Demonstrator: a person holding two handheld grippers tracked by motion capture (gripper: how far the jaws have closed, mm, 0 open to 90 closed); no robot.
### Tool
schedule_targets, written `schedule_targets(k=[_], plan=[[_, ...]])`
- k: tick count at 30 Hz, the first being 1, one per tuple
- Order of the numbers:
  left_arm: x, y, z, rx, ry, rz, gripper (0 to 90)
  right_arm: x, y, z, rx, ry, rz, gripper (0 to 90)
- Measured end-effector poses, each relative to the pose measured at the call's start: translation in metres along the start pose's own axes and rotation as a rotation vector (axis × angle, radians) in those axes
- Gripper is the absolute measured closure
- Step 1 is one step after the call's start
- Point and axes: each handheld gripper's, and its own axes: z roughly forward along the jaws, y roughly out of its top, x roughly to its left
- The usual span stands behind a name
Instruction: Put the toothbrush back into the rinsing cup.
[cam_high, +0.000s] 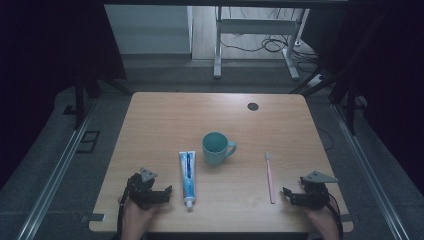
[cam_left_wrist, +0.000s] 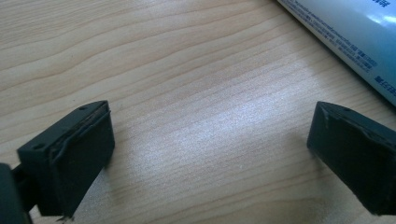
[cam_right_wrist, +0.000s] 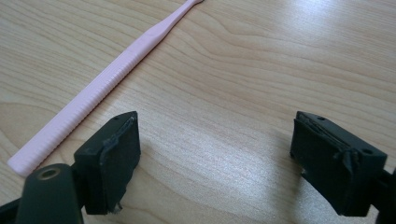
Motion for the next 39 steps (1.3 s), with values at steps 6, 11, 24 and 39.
schedule_targets(k=[6,11,24,39], plan=[[0.0,0.0,0.0,0.0,0.0,0.0,0.1,0.0,0.0,0.0,0.004,0.004,-0.008,13.3],[0.0,0.0,0.0,0.0,0.001,-0.002,0.2,0.0,0.0,0.0,0.004,0.005,-0.008,13.4],[0.0,0.0,0.0,0.001,0.001,-0.002,0.2,0.001,0.0,0.0,0.005,0.01,-0.013,13.3],[0.0,0.0,0.0,0.0,0.001,-0.002,0.2,0.002,0.007,-0.015,-0.024,0.047,0.009,47.7]])
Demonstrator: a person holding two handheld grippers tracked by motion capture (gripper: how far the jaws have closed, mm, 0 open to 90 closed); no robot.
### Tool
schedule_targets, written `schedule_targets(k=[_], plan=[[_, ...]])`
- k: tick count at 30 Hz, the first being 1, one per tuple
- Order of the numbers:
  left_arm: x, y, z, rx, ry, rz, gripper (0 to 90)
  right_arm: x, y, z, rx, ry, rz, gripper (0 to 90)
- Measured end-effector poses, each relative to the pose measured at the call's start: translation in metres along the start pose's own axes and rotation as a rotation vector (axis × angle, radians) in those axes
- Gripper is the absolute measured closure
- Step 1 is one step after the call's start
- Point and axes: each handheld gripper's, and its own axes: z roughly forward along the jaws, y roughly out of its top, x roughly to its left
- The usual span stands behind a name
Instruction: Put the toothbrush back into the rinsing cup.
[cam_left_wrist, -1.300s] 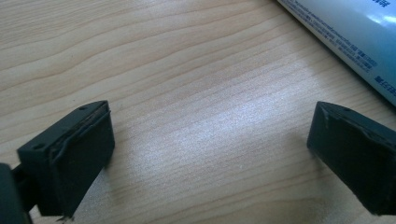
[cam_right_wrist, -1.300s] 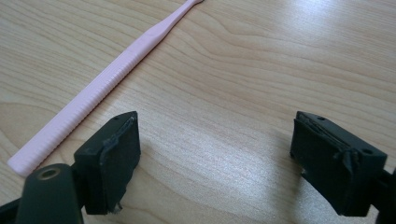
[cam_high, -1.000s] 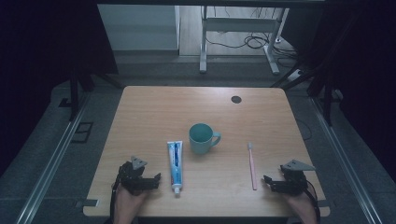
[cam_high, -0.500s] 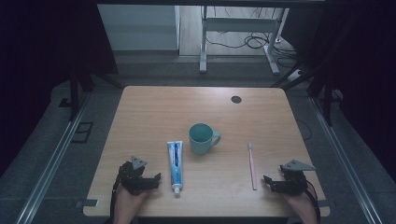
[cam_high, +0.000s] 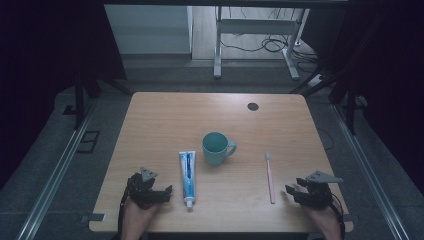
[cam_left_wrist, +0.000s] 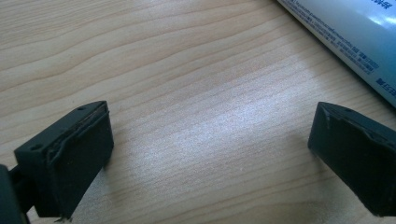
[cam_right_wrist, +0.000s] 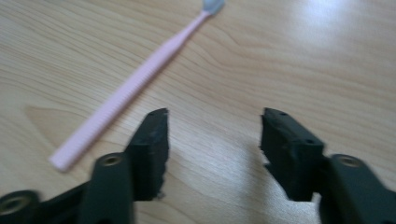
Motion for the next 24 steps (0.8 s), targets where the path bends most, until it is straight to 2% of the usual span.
schedule_targets(k=[3,7,8,9,10,12,17,24], plan=[[0.0,0.0,0.0,0.0,0.0,-0.002,0.1,0.003,0.003,-0.004,-0.005,0.027,-0.012,61.5],[0.0,0.0,0.0,0.0,0.0,-0.001,0.1,0.01,0.007,-0.006,-0.001,0.087,-0.029,77.6],[0.0,0.0,0.0,0.0,-0.001,0.0,0.0,0.015,0.011,-0.006,0.003,0.119,-0.044,83.1],[0.0,0.0,0.0,0.001,-0.002,0.001,0.0,0.015,0.011,-0.006,0.003,0.119,-0.044,83.1],[0.0,0.0,0.0,0.001,-0.001,0.002,0.0,0.021,0.014,-0.006,0.002,0.151,-0.058,86.7],[0.0,0.0,0.0,0.001,-0.002,0.002,0.0,0.023,0.015,-0.005,0.003,0.162,-0.063,87.7],[0.0,0.0,0.0,0.001,-0.002,0.002,0.0,0.041,0.021,0.005,0.014,0.218,-0.099,88.2],[0.0,0.0,0.0,0.001,-0.002,0.002,0.0,0.052,0.021,0.017,0.04,0.245,-0.121,86.8]])
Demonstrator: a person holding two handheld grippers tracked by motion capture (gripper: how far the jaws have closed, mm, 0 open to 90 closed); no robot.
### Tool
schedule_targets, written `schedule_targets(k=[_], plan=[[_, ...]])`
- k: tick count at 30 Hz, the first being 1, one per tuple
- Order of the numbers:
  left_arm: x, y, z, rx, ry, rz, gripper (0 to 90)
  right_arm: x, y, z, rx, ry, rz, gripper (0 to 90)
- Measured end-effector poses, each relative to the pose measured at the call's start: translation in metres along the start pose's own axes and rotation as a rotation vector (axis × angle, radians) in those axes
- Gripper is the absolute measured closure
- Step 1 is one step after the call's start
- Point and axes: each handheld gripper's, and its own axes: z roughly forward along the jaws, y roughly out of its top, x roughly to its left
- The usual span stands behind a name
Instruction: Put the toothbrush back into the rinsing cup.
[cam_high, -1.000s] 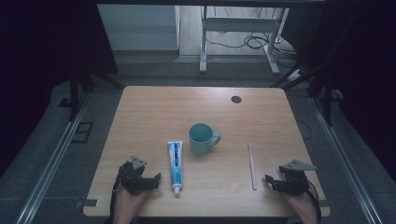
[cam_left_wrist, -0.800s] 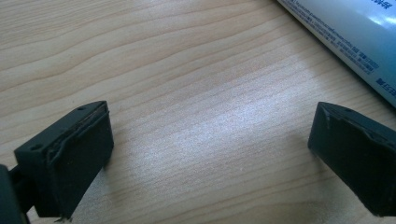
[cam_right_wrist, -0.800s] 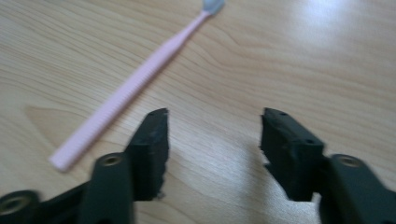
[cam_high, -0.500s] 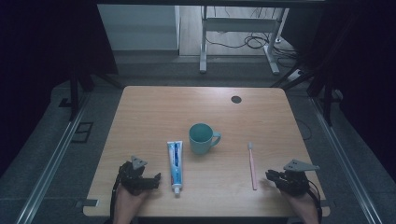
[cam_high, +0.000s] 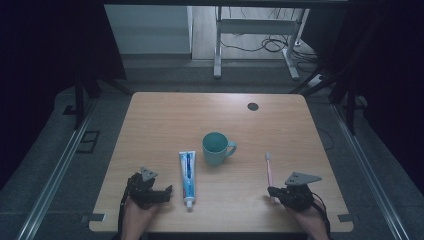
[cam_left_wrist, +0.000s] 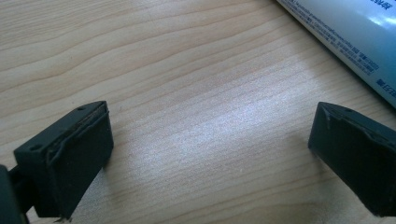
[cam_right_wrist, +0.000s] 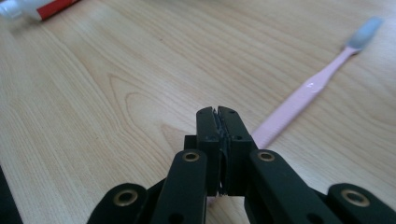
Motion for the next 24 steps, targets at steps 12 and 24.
schedule_targets(k=[12,24], plan=[[0.0,0.0,0.0,0.0,0.0,0.001,0.0,-0.015,-0.009,0.004,0.028,-0.023,0.037,85.4],[0.0,0.0,0.0,0.001,0.0,0.001,0.0,-0.037,-0.019,-0.012,0.018,-0.083,0.075,85.2]])
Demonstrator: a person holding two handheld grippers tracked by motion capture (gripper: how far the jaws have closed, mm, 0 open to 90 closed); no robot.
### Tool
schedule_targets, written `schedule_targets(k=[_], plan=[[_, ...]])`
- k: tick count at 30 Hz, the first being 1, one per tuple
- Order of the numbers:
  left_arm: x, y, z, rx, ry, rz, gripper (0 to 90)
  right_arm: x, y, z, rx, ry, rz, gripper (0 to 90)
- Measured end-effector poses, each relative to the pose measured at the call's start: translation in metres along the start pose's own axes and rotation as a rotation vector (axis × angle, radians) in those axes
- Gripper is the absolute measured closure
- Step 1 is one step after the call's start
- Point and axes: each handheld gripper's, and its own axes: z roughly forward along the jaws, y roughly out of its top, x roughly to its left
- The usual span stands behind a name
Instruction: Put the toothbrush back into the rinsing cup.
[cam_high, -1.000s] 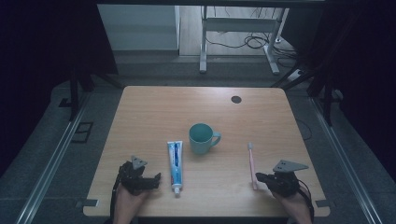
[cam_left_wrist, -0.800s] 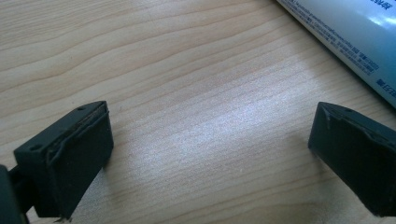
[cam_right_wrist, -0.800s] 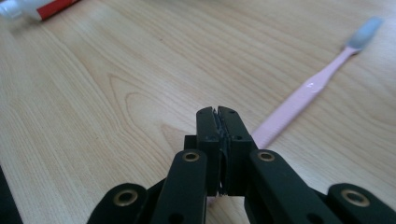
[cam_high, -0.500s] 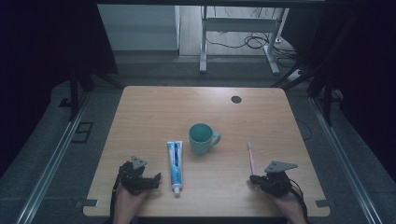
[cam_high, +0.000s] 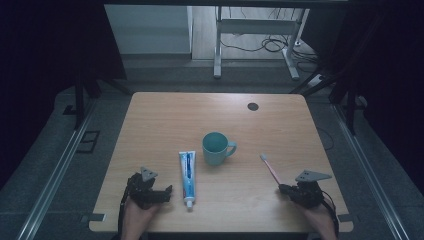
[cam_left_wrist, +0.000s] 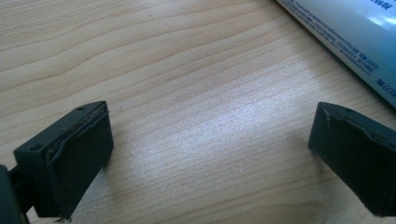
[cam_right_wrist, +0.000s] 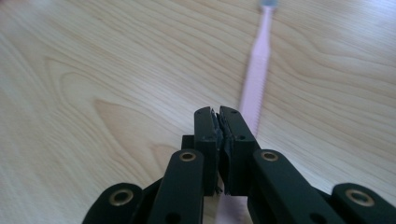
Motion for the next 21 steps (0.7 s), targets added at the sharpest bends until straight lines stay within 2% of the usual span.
schedule_targets(k=[7,14,18,19,21], plan=[[0.0,0.0,0.0,0.0,0.0,0.0,0.0,-0.003,-0.001,-0.006,-0.019,-0.007,0.011,82.0],[0.0,0.0,0.0,0.0,0.0,0.0,0.0,-0.005,0.001,-0.009,-0.027,-0.005,0.023,69.6],[0.0,0.0,0.0,0.0,0.0,0.0,0.0,-0.007,0.008,-0.01,-0.009,-0.015,0.019,59.0],[0.0,0.0,0.0,0.001,0.0,0.0,0.0,-0.007,0.008,-0.01,-0.009,-0.015,0.019,59.0],[0.0,0.0,0.0,0.0,0.0,0.0,0.0,-0.008,0.015,-0.009,0.024,-0.024,0.026,55.0]])
